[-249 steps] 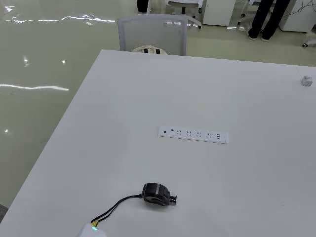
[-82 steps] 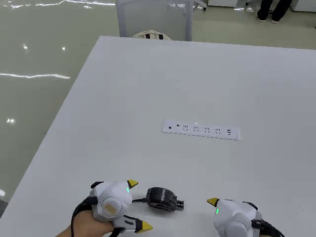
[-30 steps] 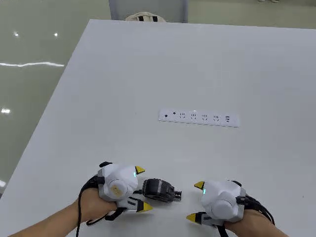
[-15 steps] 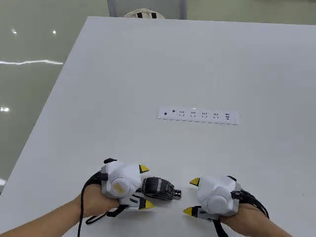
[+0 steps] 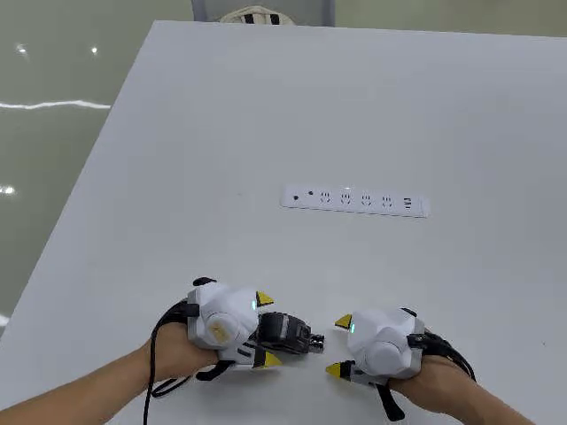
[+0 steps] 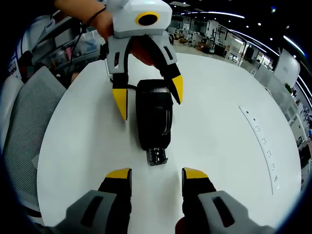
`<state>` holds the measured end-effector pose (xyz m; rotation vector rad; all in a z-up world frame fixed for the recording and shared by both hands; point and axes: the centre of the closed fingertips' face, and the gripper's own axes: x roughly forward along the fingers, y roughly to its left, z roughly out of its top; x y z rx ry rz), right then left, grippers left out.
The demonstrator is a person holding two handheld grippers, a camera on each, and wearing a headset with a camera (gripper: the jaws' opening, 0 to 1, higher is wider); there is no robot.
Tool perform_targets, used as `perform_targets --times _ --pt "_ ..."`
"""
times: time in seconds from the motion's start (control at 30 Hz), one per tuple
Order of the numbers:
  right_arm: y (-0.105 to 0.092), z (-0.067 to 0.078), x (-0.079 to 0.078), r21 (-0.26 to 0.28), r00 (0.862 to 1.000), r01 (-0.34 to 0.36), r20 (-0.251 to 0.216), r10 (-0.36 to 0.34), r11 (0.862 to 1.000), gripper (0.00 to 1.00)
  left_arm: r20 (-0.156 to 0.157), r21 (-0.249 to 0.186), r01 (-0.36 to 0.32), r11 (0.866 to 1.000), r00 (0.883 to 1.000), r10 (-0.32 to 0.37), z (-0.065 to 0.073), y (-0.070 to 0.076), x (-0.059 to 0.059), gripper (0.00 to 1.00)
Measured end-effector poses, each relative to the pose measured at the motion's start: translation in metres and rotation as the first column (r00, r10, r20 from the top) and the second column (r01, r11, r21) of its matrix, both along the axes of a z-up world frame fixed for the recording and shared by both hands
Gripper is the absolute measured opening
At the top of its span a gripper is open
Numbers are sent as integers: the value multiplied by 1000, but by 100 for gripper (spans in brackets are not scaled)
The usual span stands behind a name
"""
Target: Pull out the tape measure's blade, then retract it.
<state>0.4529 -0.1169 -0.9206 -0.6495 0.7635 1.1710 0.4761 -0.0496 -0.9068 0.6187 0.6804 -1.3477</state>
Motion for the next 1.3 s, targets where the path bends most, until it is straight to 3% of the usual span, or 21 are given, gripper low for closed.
perform_targets --times 0.6,1.3 --pt "5 -4 5 -5 1000 -24 -7 24 1000 37 19 24 78 997 997 -79 -4 -12 -3 50" --pt "12 -13 7 -11 999 -43 -23 43 999 31 20 24 92 996 996 -92 -8 -17 0 44"
